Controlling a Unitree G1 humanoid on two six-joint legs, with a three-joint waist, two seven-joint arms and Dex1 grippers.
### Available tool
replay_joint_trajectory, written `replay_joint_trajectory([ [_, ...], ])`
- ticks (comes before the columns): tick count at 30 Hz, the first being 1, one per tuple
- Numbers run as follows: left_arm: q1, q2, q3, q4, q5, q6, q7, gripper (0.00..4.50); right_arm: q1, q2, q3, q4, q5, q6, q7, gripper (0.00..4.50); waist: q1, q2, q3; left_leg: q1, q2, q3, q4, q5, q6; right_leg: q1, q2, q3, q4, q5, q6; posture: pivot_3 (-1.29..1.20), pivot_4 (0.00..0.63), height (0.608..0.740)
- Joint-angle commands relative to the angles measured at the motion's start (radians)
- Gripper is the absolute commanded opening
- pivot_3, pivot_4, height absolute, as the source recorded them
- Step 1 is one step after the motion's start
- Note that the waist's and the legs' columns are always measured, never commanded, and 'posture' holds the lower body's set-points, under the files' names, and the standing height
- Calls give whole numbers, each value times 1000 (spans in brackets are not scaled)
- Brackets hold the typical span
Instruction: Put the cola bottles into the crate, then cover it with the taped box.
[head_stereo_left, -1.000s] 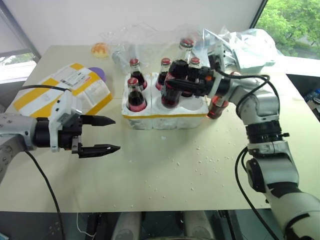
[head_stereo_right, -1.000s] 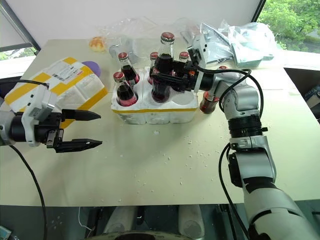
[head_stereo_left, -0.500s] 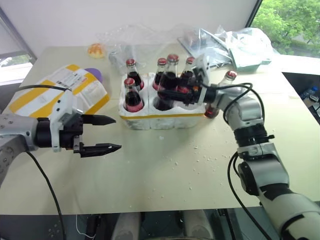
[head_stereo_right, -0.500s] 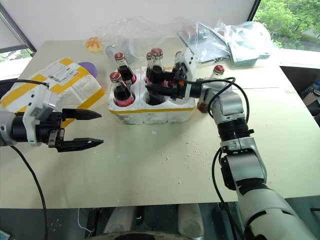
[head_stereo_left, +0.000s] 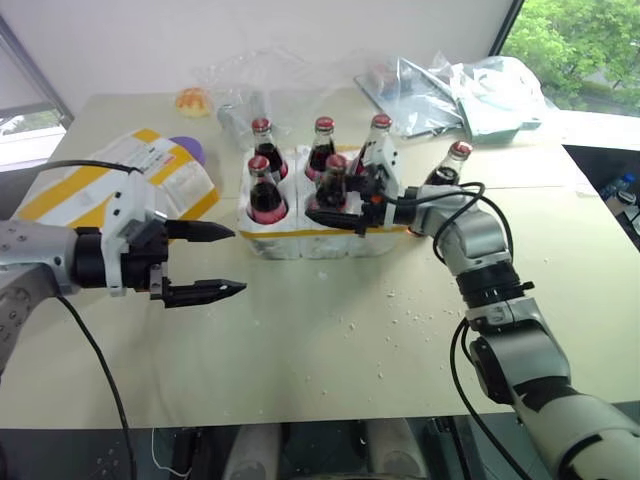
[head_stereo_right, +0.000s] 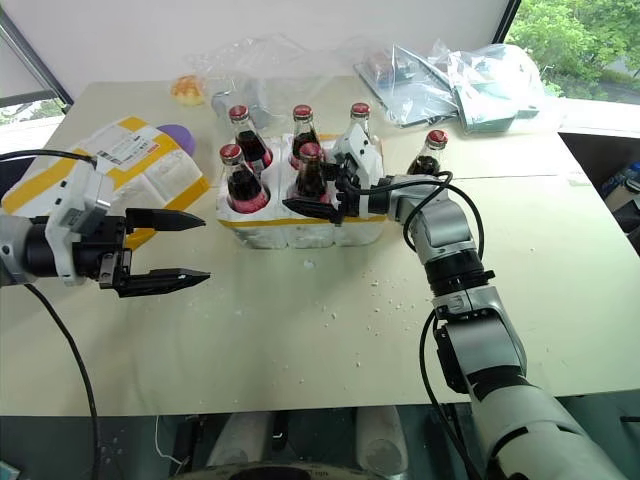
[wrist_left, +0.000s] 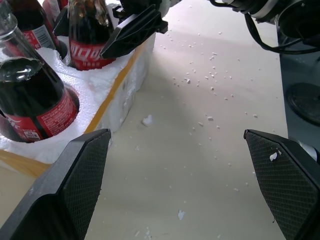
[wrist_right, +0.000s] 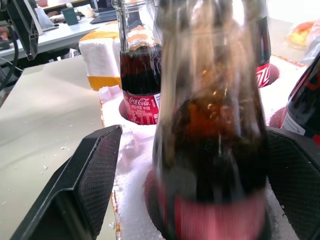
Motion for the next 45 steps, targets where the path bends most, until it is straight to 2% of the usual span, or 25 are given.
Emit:
replay_joint_trajectory([
  [1, -20, -2, -2, -1, 3, -21, -5, 4500, 7, -28, -44, -97, 41, 28, 6, 4460, 0, 0, 0, 0, 0, 0, 0, 0, 0, 0, 0, 0, 0, 0, 0, 0, 150, 737],
  [5, -36, -10, -21, 5, 3, -27, -10, 4500, 52, -114, -106, -244, 92, 108, -6, 4460, 7, 0, 0, 0, 0, 0, 0, 0, -1, 0, 0, 0, 0, 0, 0, 0, 150, 737],
  [9, -71, -22, -50, 21, 6, -35, -26, 4500, 169, -239, -198, -443, 161, 219, -31, 4460, 17, 0, 0, -1, 0, 0, 0, 0, -1, 0, 0, 0, -1, 0, 0, 0, 150, 737],
  [16, -171, -62, -133, 87, 43, -62, -58, 4500, 473, -400, -409, -765, 321, 412, -106, 4460, 29, 0, 0, 0, 1, 0, 1, 0, 0, 0, 0, 0, 0, -1, -1, 0, 150, 737],
  [19, -212, -79, -161, 107, 53, -69, -71, 4500, 588, -437, -501, -813, 337, 437, -150, 4460, 31, -1, 0, 0, 1, 1, 2, 0, 0, 2, 0, 0, -1, -2, -3, 0, 150, 737],
  [23, -238, -91, -178, 120, 66, -77, -84, 4500, 642, -439, -547, -779, 292, 411, -246, 4460, 27, -1, -1, 0, 1, 2, 2, 0, 0, 3, 0, 0, -2, -2, -4, 0, 150, 737],
  [26, -249, -96, -187, 129, 77, -86, -93, 4500, 615, -413, -536, -706, 261, 397, -327, 4460, 27, -1, -1, 1, 1, 2, 2, 0, 0, 3, 0, 1, -2, -2, -4, 0, 150, 737],
  [31, -258, -99, -186, 132, 88, -86, -97, 4500, 547, -379, -481, -590, 215, 340, -384, 4460, 27, -1, -1, 1, 1, 2, 2, 0, 0, 3, 0, 1, -2, -2, -4, 0, 150, 737],
  [45, -231, -82, -147, 92, 82, -61, -66, 4500, 344, -273, -338, -229, 118, 139, -379, 4460, 24, -1, -1, 1, 1, 2, 2, 0, 0, 3, 0, 1, -2, 0, -1, 0, 150, 737],
])
